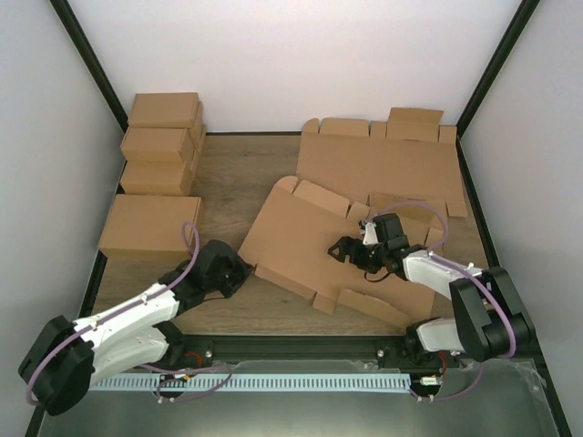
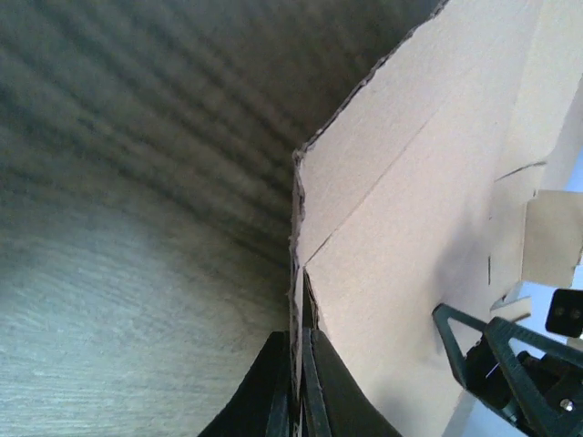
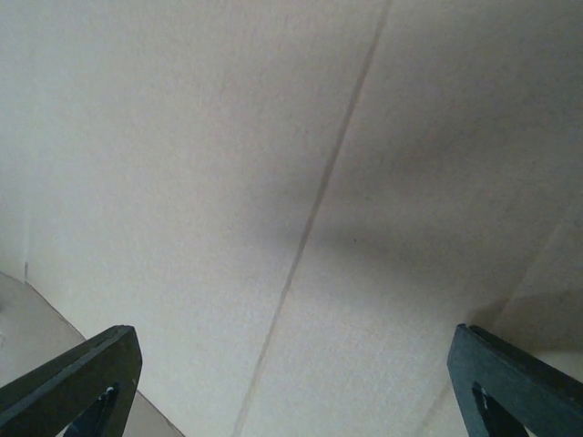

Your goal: Fold the paper box

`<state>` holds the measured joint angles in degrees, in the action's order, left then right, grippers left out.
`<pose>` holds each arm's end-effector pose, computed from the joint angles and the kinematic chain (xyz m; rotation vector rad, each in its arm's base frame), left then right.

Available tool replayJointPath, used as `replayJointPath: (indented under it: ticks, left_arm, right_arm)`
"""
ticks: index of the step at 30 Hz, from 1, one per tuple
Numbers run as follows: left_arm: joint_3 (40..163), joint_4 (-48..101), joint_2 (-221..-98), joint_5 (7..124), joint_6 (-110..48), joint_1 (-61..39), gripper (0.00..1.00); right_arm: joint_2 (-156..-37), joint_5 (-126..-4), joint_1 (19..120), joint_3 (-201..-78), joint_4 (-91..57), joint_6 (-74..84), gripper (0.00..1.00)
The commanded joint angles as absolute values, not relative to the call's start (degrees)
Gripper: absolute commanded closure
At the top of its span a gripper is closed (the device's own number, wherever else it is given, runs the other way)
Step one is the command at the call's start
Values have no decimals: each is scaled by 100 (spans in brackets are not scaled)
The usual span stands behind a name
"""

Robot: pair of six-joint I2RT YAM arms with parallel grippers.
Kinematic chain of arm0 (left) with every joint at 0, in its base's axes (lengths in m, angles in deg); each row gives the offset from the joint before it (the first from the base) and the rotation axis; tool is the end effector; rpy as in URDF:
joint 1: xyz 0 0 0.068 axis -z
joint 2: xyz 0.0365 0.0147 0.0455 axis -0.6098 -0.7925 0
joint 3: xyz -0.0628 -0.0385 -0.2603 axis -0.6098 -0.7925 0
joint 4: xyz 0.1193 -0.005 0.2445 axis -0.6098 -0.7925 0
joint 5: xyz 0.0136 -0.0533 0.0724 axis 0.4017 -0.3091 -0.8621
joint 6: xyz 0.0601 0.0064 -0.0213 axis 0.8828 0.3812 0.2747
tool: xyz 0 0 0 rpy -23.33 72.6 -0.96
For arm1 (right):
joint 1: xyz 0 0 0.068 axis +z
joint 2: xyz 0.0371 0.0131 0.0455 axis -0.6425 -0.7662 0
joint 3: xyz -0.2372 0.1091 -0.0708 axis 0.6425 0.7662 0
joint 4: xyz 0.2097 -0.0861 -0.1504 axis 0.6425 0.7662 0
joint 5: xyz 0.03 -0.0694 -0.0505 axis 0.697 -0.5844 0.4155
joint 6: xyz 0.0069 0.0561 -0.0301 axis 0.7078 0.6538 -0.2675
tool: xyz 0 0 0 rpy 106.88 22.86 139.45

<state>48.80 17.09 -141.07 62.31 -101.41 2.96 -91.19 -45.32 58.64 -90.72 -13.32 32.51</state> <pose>0.1529 -0.1366 0.1384 -0.8966 2.4963 -1.0274 0.2209 0.0988 0.1209 0.1395 2.6073 0.9641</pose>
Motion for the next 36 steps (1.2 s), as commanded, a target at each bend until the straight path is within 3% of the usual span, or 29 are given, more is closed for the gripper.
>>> replayJointPath:
  ticks: [1,9,17,26,36]
  left_arm:
    - [5273,678,-13858,5165,-9316,274,96]
    - [6012,-559,-13470,3990,-7823,190,96]
    - [6717,-983,-13531,3873,-6271,-461,96]
    - [6714,-543,-12561,3502,-5193,-462,96]
    - [6866,-339,-12413,3666,-4579,-462,96]
  right_arm:
    - [-9385,-3957,5951,-9310,-987,2999,4]
    - [-8761,-3838,5949,-9646,-547,2518,1]
    - [-8457,-4449,5954,-10092,-24,2346,0]
    - [-8008,-6084,5943,-9967,476,3089,0]
    - [-7990,-6425,5943,-9767,571,3351,0]
